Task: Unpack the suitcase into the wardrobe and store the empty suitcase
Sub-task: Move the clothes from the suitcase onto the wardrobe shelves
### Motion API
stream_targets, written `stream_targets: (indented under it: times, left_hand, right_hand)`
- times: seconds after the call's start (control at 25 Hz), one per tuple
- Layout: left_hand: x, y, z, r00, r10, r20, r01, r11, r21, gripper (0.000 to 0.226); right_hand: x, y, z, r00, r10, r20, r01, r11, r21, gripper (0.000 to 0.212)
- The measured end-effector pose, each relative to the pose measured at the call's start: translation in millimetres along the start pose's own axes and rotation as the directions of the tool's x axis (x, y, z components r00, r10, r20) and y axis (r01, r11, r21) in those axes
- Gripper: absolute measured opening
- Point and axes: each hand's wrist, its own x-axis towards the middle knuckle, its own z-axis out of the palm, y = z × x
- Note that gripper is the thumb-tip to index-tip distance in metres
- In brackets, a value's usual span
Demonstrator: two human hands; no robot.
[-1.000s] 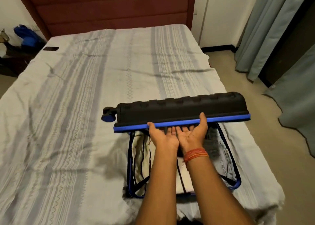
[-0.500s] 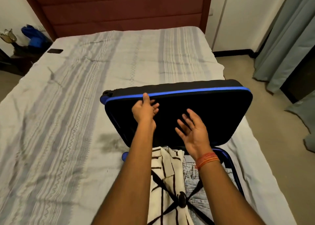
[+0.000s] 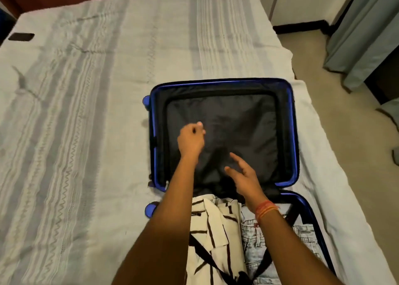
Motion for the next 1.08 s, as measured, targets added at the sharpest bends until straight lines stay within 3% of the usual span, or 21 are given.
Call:
stream_targets:
  times: [0.16,0.28,0.44,0.6,0.72,0.8,0.92,1.0,1.08]
  left_hand:
    - [-41,-113,17,0.945,0.017,0.328,-0.173,0.875,0.452,0.028]
    - [-68,-161,20,0.887,0.032,0.46,-0.329,0.744,0.582,0.039]
    - [-87,-163,9,0.899,0.051,0.434,-0.344,0.696,0.63,0.046]
    - [-108,-177,-18,0.902,-0.022,0.431,-0.296,0.695,0.655,0.053]
    - [-143,-189,-37,0.929,-0.071,0.364,-0.239,0.635,0.734,0.055]
    - [-179,-192,-41,0.968,0.029,0.25,-0.216,0.61,0.762,0.049]
    - [-236,-194,-24,0.986,0.109,0.13,-0.166,0.76,0.628,0.03]
    - [-272,-191,-9,0.981,-0.1,0.168,0.016,0.897,0.441,0.038]
    - [-299,-194,1,0.926,-0.25,0.284,0.12,0.905,0.408,0.038]
  right_hand:
    - [31,50,17,0.998,0.012,0.067,0.012,0.939,-0.343,0.056]
    - [33,71,28,0.988,0.086,0.126,0.001,0.822,-0.57,0.06]
    - [21,83,31,0.98,0.065,0.187,0.11,0.605,-0.788,0.056]
    - [-7,90,5,0.987,0.058,0.148,0.101,0.49,-0.866,0.055]
    - [-50,99,-33,0.983,-0.176,0.054,0.144,0.554,-0.82,0.05]
    - [-87,117,-61,0.947,-0.32,-0.003,0.198,0.592,-0.781,0.039]
    - [-133,143,-77,0.932,-0.363,-0.004,0.206,0.538,-0.818,0.014]
    - [-155,158,-74,0.965,-0.262,0.002,0.161,0.589,-0.792,0.017]
    - [-172,175,-66,0.995,-0.092,-0.03,0.037,0.653,-0.757,0.017]
